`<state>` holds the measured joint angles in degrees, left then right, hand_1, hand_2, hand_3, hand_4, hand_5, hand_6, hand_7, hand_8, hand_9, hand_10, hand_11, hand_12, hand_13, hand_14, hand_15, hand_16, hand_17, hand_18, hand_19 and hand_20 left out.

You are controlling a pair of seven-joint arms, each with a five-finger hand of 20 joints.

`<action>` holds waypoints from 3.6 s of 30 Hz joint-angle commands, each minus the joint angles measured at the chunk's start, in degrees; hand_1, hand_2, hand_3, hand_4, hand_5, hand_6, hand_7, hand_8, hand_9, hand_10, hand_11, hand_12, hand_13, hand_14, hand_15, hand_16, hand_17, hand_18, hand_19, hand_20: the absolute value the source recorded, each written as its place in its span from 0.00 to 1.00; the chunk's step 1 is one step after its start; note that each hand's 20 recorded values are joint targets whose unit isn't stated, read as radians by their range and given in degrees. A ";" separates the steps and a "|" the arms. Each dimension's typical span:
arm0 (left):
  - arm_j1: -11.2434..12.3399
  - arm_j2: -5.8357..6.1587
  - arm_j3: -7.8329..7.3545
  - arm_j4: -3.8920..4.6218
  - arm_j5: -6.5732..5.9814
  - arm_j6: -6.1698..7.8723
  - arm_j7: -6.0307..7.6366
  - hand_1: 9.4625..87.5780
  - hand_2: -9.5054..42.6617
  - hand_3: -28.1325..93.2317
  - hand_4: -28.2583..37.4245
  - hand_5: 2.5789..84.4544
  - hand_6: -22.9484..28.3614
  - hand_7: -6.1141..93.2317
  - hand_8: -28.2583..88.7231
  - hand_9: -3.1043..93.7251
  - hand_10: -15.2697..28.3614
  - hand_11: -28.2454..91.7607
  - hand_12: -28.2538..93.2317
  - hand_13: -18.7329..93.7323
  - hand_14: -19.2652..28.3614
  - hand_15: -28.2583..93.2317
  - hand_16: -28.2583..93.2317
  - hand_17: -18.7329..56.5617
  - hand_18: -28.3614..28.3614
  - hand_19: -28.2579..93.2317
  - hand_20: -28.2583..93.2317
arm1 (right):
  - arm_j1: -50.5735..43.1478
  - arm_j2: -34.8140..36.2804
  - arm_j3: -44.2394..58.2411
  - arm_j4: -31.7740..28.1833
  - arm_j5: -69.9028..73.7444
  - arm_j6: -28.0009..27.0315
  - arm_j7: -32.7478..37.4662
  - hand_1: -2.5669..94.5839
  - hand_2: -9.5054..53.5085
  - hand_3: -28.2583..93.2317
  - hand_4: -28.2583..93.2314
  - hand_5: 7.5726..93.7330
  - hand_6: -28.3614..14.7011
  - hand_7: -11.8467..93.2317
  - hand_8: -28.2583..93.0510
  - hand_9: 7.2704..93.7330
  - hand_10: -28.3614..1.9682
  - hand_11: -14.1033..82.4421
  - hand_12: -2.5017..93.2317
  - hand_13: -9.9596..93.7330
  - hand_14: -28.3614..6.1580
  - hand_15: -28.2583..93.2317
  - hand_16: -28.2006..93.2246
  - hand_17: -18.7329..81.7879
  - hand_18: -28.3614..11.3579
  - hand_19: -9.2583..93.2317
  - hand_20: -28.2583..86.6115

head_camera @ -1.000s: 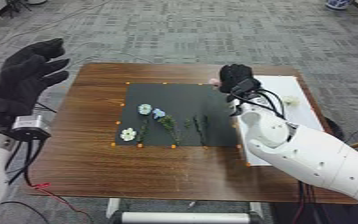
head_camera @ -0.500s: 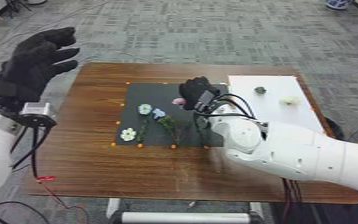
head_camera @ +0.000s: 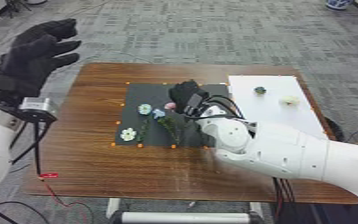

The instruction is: Arrange flowers

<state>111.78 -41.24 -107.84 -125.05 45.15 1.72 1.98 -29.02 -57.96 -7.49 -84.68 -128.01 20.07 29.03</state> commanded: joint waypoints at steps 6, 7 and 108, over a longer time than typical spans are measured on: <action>-0.41 -0.29 0.21 0.09 -0.29 -0.82 -0.45 0.20 0.08 0.82 0.04 0.28 0.50 0.30 0.15 0.22 0.58 0.41 0.39 0.26 0.69 0.57 0.21 0.11 0.87 0.58 0.30 | 2.40 -1.17 -4.19 0.99 -1.48 -0.89 3.29 0.50 0.00 0.95 0.02 0.81 0.76 0.49 0.20 0.95 0.79 0.27 0.49 0.86 0.72 0.95 0.50 0.67 0.20 1.00 0.84; -0.26 -0.35 0.07 0.05 -0.29 -0.94 -0.43 0.20 0.08 0.82 0.04 0.28 0.50 0.30 0.15 0.22 0.58 0.41 0.39 0.26 0.69 0.57 0.21 0.11 0.87 0.57 0.30 | 2.05 -1.04 -3.66 0.92 -1.74 -1.57 3.52 0.50 0.00 0.95 0.02 0.81 0.76 0.49 0.20 0.95 0.79 0.27 0.49 0.86 0.72 0.95 0.50 0.67 0.20 1.00 0.84; 15.12 -9.64 -6.58 -2.50 -0.21 3.70 1.48 0.21 0.09 0.81 0.05 0.27 0.50 0.31 0.15 0.22 0.58 0.41 0.39 0.25 0.69 0.57 0.21 0.11 0.86 0.57 0.30 | 4.09 1.74 -5.90 4.01 0.05 8.77 3.36 0.52 0.00 0.95 0.07 0.81 0.70 0.53 0.18 0.90 0.76 0.41 0.56 0.83 0.68 0.89 0.51 0.63 0.21 1.00 0.75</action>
<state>126.83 -51.05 -113.87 -127.13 44.88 5.92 3.71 -24.30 -57.08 -11.20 -82.95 -126.12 31.06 32.11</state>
